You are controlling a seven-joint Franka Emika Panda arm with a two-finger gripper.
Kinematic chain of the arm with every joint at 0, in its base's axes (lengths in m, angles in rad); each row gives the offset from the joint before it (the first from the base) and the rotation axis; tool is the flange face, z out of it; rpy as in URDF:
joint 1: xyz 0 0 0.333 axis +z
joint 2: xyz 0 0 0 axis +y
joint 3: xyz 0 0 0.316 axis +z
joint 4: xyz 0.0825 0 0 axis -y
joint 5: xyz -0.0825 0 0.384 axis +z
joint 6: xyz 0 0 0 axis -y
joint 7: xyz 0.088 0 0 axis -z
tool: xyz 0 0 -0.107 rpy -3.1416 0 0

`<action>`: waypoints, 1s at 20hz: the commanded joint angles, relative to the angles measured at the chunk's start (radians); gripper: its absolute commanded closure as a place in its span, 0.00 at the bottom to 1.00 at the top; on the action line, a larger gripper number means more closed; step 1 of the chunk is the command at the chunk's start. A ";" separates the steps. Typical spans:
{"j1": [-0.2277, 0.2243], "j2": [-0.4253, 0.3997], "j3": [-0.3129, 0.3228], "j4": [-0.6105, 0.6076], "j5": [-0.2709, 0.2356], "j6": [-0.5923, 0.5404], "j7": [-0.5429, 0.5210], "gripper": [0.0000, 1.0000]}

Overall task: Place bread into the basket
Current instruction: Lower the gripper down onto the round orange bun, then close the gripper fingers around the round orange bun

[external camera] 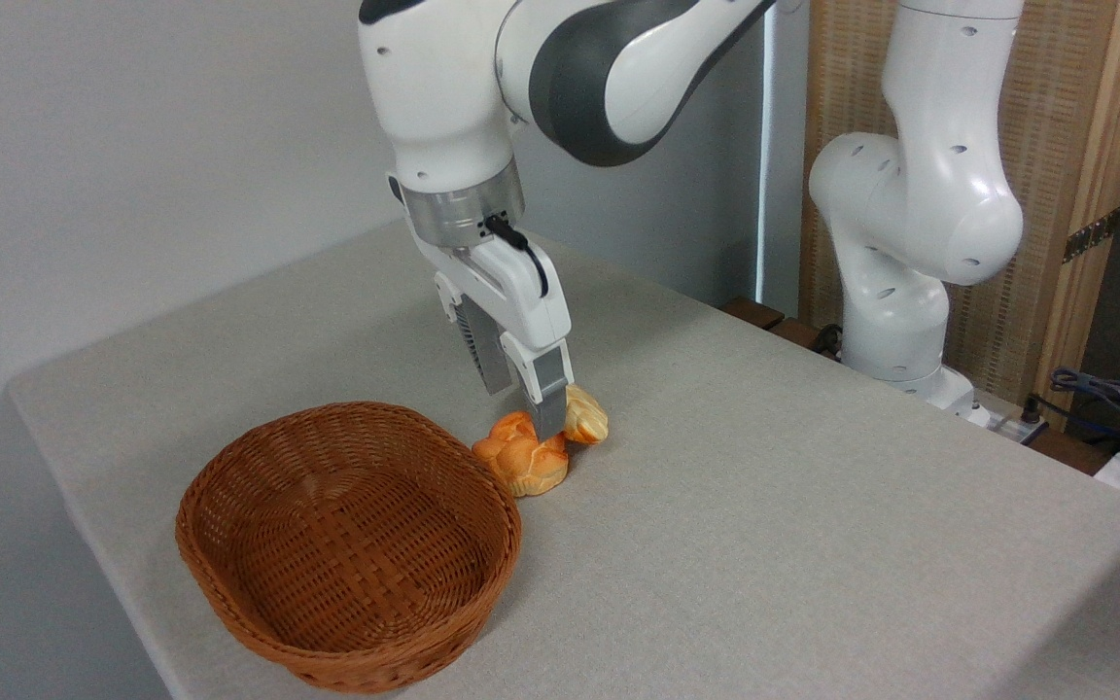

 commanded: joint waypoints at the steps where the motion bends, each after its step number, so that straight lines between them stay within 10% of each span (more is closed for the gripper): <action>1: -0.019 0.015 0.005 -0.013 -0.002 0.017 0.003 0.00; 17: -0.055 0.116 0.005 -0.027 0.041 0.085 0.003 0.01; 20: -0.058 0.124 0.005 -0.027 0.041 0.094 0.004 0.30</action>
